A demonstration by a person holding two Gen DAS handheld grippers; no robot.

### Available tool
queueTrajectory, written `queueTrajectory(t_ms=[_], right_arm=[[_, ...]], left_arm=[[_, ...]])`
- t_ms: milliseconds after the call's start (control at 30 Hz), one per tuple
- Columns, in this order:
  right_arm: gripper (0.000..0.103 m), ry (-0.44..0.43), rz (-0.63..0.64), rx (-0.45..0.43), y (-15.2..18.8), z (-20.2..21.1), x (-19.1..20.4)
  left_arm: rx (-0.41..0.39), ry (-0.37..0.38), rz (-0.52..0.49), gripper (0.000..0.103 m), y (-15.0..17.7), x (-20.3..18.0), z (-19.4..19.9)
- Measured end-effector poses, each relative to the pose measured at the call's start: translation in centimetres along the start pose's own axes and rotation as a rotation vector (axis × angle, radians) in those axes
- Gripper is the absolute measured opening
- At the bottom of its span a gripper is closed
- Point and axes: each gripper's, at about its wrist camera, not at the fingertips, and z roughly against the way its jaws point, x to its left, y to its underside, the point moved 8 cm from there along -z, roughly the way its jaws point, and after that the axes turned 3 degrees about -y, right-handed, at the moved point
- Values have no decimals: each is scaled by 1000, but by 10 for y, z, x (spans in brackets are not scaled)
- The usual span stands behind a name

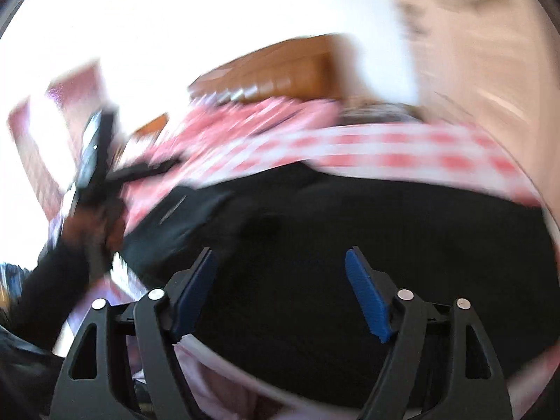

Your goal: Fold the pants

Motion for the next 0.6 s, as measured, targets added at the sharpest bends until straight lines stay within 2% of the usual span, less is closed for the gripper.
queueTrajectory(t_ms=[100, 167, 233, 400, 600], right_arm=[[75, 85, -241, -52, 31, 59, -68], [75, 122, -349, -72, 54, 82, -96], [75, 125, -416, -72, 70, 90, -112], [75, 102, -470, -68, 75, 77, -125], [76, 112, -492, -41, 70, 66, -129]], left_arm=[[13, 79, -104, 101, 19, -49, 11], [31, 87, -168, 101, 35, -73, 13], [40, 67, -213, 101, 45, -86, 10], [139, 23, -267, 101, 74, -90, -20], [165, 68, -190, 102, 84, -82, -28]])
